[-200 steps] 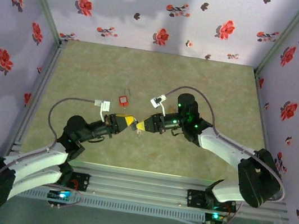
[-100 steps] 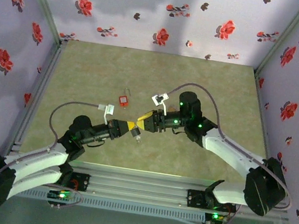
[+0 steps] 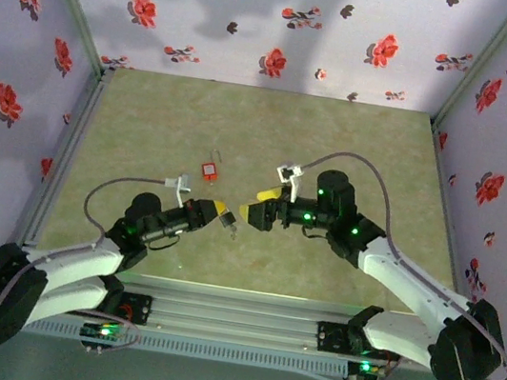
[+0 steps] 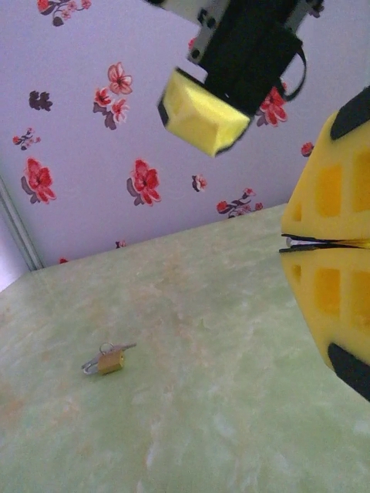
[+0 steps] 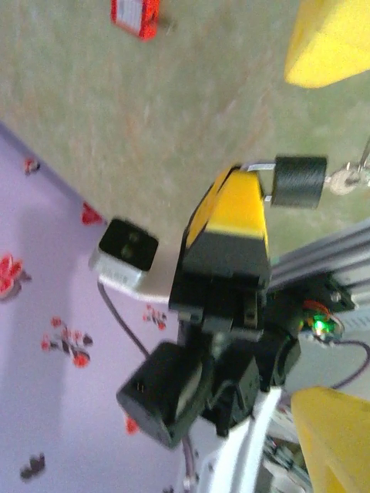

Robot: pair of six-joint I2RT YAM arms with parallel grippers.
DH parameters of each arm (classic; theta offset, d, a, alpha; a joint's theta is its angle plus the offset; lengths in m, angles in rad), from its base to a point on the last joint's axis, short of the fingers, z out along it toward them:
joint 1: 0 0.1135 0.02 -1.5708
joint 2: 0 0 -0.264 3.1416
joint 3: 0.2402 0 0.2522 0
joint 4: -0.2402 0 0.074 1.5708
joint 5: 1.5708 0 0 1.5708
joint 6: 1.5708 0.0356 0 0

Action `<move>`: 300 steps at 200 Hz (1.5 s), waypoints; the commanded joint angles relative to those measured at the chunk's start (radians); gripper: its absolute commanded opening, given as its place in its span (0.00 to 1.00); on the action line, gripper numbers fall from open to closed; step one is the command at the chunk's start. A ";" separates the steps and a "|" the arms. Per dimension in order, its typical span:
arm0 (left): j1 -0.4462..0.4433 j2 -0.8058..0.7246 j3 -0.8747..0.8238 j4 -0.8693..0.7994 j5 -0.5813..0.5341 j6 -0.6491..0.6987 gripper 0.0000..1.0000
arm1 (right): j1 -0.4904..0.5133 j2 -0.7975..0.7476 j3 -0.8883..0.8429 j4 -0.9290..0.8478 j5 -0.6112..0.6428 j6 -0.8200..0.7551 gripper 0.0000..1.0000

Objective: Lock with the key

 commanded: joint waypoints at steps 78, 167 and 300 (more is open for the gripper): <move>0.007 0.231 0.023 0.337 -0.019 -0.133 0.00 | 0.009 -0.050 -0.268 0.377 0.289 0.476 0.81; 0.003 0.305 0.049 0.393 -0.030 -0.158 0.00 | 0.117 0.115 -0.349 0.601 0.317 0.546 0.52; 0.002 0.318 0.043 0.413 -0.032 -0.169 0.00 | 0.146 0.191 -0.389 0.760 0.290 0.543 0.36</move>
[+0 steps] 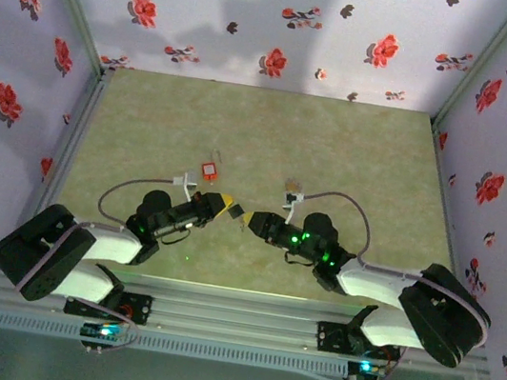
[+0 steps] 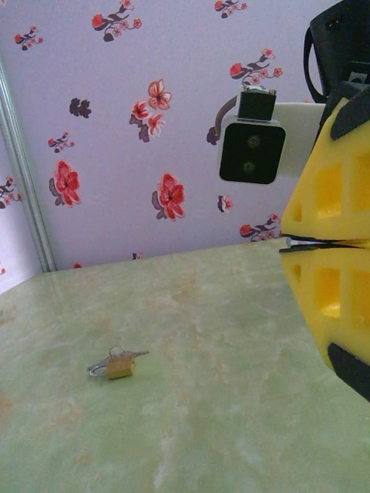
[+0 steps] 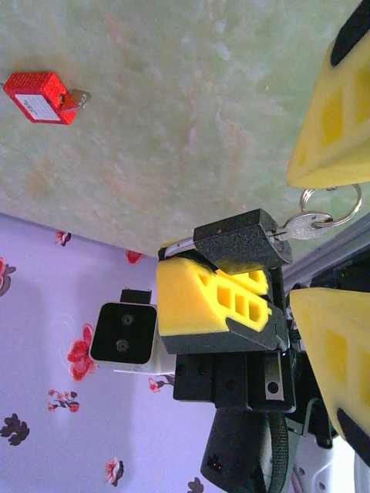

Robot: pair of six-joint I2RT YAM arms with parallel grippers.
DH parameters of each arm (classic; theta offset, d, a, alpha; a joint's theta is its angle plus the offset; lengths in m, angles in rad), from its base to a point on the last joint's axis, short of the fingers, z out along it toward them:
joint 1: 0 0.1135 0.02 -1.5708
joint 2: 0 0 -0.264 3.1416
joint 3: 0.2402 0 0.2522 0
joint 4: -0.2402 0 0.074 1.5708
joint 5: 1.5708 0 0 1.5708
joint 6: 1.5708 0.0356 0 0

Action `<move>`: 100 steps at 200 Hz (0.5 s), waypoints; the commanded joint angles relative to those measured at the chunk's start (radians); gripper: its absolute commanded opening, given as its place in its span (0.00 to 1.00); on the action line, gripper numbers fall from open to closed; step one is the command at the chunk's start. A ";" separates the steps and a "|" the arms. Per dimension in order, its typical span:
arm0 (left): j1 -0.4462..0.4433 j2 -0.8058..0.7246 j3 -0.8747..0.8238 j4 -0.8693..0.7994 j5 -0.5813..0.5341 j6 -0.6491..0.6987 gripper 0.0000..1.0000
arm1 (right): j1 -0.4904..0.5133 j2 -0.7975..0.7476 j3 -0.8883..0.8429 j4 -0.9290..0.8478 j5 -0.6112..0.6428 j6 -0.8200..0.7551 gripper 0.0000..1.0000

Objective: Lock with the key

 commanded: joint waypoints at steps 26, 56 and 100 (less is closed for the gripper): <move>0.002 0.007 0.020 0.072 -0.013 -0.015 0.00 | 0.017 0.016 -0.007 0.052 -0.011 -0.010 0.36; 0.002 0.007 0.021 0.073 -0.014 -0.017 0.00 | 0.023 0.036 -0.003 0.068 -0.018 -0.007 0.36; 0.002 0.005 0.020 0.076 -0.018 -0.020 0.00 | 0.028 0.067 -0.004 0.105 -0.023 0.003 0.33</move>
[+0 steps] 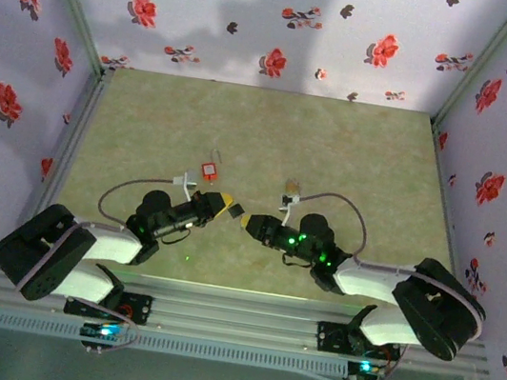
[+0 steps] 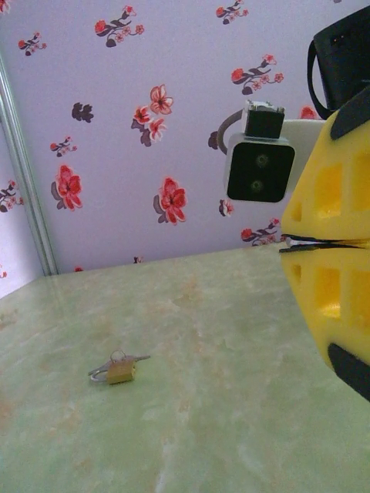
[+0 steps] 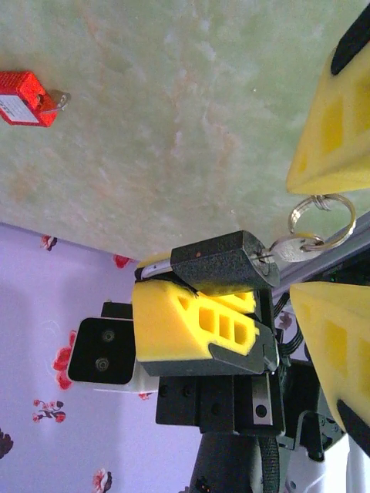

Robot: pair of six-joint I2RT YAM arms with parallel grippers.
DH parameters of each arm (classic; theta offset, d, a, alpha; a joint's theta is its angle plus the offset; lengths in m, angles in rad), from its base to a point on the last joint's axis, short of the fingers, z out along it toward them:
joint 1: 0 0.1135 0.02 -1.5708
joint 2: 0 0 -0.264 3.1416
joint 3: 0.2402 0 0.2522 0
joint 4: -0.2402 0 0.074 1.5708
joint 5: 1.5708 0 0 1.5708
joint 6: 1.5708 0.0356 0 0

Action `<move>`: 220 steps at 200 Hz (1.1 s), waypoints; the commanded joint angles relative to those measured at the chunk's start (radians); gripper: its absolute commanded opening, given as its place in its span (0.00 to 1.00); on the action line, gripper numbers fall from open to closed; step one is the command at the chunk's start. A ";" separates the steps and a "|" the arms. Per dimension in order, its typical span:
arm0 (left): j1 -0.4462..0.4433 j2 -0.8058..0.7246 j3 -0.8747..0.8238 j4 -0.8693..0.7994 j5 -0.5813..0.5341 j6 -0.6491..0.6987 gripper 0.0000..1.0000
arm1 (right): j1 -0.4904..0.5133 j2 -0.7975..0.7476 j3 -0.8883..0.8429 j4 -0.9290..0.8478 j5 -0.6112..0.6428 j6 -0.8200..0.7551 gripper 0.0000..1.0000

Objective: Lock with the key

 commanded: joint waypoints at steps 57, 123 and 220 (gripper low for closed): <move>0.002 0.008 0.020 0.065 -0.016 -0.005 0.00 | 0.021 0.041 0.000 0.108 -0.018 0.002 0.25; 0.002 0.008 0.019 0.065 -0.014 -0.007 0.00 | 0.023 0.042 -0.005 0.114 -0.005 0.002 0.21; -0.001 0.008 0.019 0.068 -0.012 -0.004 0.00 | 0.022 0.058 -0.002 0.147 -0.004 0.027 0.17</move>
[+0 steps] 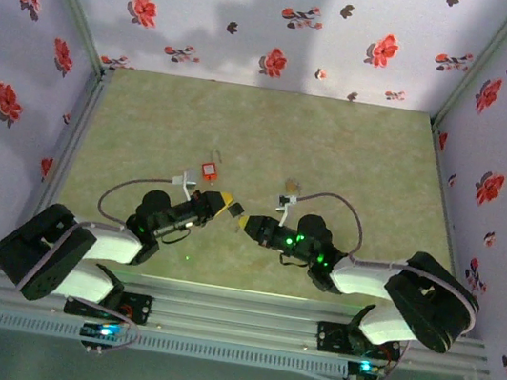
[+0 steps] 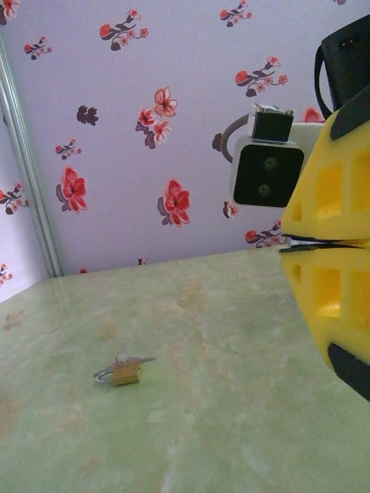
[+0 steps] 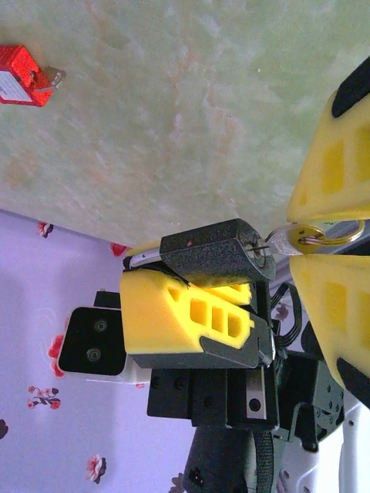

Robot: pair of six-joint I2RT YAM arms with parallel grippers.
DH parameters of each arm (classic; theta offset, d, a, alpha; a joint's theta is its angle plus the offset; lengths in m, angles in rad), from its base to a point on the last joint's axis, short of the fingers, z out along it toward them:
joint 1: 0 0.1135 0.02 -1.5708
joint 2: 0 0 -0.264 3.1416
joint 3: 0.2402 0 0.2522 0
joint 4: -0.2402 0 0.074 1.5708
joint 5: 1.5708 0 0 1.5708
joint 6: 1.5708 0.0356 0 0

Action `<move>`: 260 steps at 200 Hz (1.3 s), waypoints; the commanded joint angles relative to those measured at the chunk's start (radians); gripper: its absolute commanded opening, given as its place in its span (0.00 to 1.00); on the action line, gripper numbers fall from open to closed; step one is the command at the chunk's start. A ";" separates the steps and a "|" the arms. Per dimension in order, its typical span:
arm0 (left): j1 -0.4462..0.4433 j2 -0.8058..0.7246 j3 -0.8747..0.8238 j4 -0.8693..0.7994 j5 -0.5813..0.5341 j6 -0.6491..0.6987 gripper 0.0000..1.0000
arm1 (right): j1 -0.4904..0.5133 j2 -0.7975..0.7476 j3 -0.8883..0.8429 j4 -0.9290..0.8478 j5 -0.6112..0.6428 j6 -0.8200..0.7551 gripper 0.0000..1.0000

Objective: Lock with the key

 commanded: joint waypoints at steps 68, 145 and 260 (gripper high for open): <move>-0.002 0.003 0.019 0.062 -0.011 -0.003 0.00 | 0.009 0.050 -0.008 0.130 -0.007 0.046 0.10; -0.003 -0.006 0.003 0.064 -0.044 0.001 0.00 | 0.009 0.044 -0.026 0.132 -0.007 0.057 0.00; 0.000 -0.024 -0.004 0.066 -0.102 0.002 0.00 | 0.027 0.042 -0.088 0.141 0.015 0.068 0.00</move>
